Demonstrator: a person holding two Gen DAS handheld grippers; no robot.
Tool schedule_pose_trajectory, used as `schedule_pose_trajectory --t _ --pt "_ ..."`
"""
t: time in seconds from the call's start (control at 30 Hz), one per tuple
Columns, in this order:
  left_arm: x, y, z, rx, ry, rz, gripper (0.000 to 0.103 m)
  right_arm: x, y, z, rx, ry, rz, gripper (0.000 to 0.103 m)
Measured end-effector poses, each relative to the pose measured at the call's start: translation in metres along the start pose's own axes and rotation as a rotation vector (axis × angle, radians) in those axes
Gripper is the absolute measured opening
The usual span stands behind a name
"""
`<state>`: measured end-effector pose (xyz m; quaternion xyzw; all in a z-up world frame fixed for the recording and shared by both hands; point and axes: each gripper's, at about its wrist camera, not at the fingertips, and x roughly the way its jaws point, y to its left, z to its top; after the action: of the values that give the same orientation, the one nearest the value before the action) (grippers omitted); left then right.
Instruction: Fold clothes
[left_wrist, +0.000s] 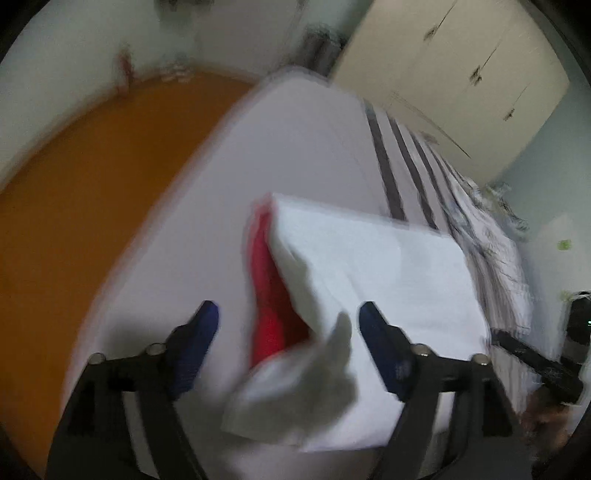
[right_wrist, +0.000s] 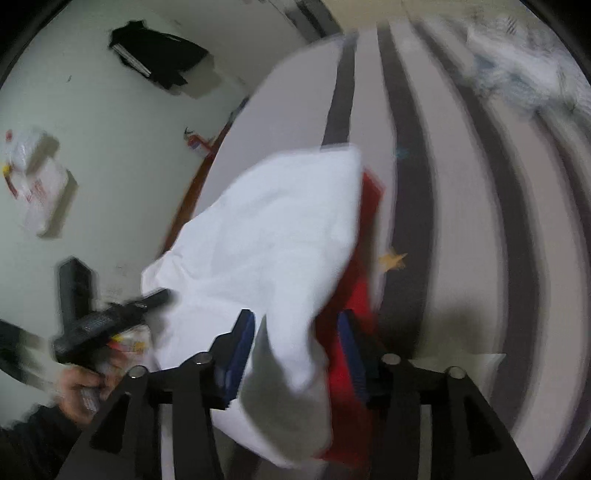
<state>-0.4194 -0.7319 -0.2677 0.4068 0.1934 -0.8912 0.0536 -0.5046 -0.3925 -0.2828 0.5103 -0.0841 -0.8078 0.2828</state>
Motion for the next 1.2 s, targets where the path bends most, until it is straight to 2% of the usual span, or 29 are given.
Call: schedule_pose_trajectory --t 0.03,0.07,0.1,0.13,0.17,0.2,0.23,0.27,0.37,0.4,0.43,0.5,0.57,0.63,0.73,0.8,0.87,0.93,1.0,1.1,1.2 --pt "-0.012 -0.005 0.0 0.044 -0.061 0.034 0.076 -0.007 0.006 0.004 -0.039 -0.054 -0.058 0.048" --pt "-0.019 -0.018 -0.001 0.1 -0.106 0.026 0.071 -0.009 0.015 0.007 -0.075 -0.099 -0.112 0.048" --pt "-0.026 -0.031 -0.001 0.157 -0.15 0.015 0.049 -0.007 0.025 0.009 -0.11 -0.141 -0.164 0.048" --pt "-0.02 -0.049 -0.001 0.216 -0.157 0.024 0.032 -0.005 0.034 0.012 -0.138 -0.178 -0.2 0.048" --pt "-0.013 -0.067 -0.002 0.276 -0.16 0.035 0.024 -0.002 0.044 0.014 -0.167 -0.213 -0.224 0.048" --pt "-0.009 -0.068 -0.005 0.296 -0.15 0.029 0.006 0.002 0.053 0.015 -0.197 -0.247 -0.246 0.048" --pt "-0.005 -0.067 -0.008 0.313 -0.14 0.021 0.0 0.007 0.06 0.018 -0.214 -0.27 -0.258 0.048" --pt "-0.002 -0.066 -0.012 0.33 -0.129 0.013 0.0 0.013 0.066 0.021 -0.227 -0.289 -0.264 0.047" --pt "0.052 -0.07 -0.02 0.318 -0.067 0.086 0.0 0.041 0.075 0.03 -0.238 -0.314 -0.263 0.046" --pt "0.065 -0.056 -0.027 0.295 -0.049 0.122 0.0 0.052 0.075 0.031 -0.244 -0.311 -0.269 0.046" --pt "0.071 -0.048 -0.032 0.268 -0.051 0.113 0.001 0.067 0.073 0.031 -0.251 -0.292 -0.295 0.046" --pt "0.078 -0.043 -0.036 0.236 -0.059 0.095 0.001 0.097 0.056 0.028 -0.205 -0.241 -0.29 0.046" --pt "0.08 -0.05 -0.031 0.231 -0.066 0.087 0.002 0.101 0.043 0.025 -0.159 -0.245 -0.26 0.05" --pt "0.067 -0.037 -0.027 0.187 -0.059 0.065 0.002 0.097 0.035 0.026 -0.129 -0.251 -0.237 0.05" --pt "0.038 -0.034 -0.012 0.159 -0.133 0.054 0.002 0.082 0.035 0.036 -0.133 -0.251 -0.256 0.05" --pt "0.021 -0.036 0.001 0.148 -0.181 0.028 0.002 0.062 0.04 0.043 -0.144 -0.305 -0.259 0.05" --pt "0.017 -0.041 0.015 0.148 -0.189 -0.021 0.002 0.051 0.048 0.054 -0.172 -0.351 -0.253 0.05" --pt "0.038 -0.056 0.024 0.167 -0.155 -0.055 0.002 0.055 0.056 0.069 -0.201 -0.358 -0.246 0.05" --pt "0.065 -0.069 0.03 0.187 -0.103 -0.075 0.002 0.076 0.062 0.082 -0.226 -0.308 -0.261 0.05" --pt "0.114 -0.057 0.015 0.172 0.023 -0.004 0.003 0.115 0.056 0.083 -0.228 -0.211 -0.318 0.048" --pt "0.117 -0.051 0.01 0.153 -0.007 -0.021 0.003 0.127 0.049 0.084 -0.225 -0.224 -0.309 0.049"
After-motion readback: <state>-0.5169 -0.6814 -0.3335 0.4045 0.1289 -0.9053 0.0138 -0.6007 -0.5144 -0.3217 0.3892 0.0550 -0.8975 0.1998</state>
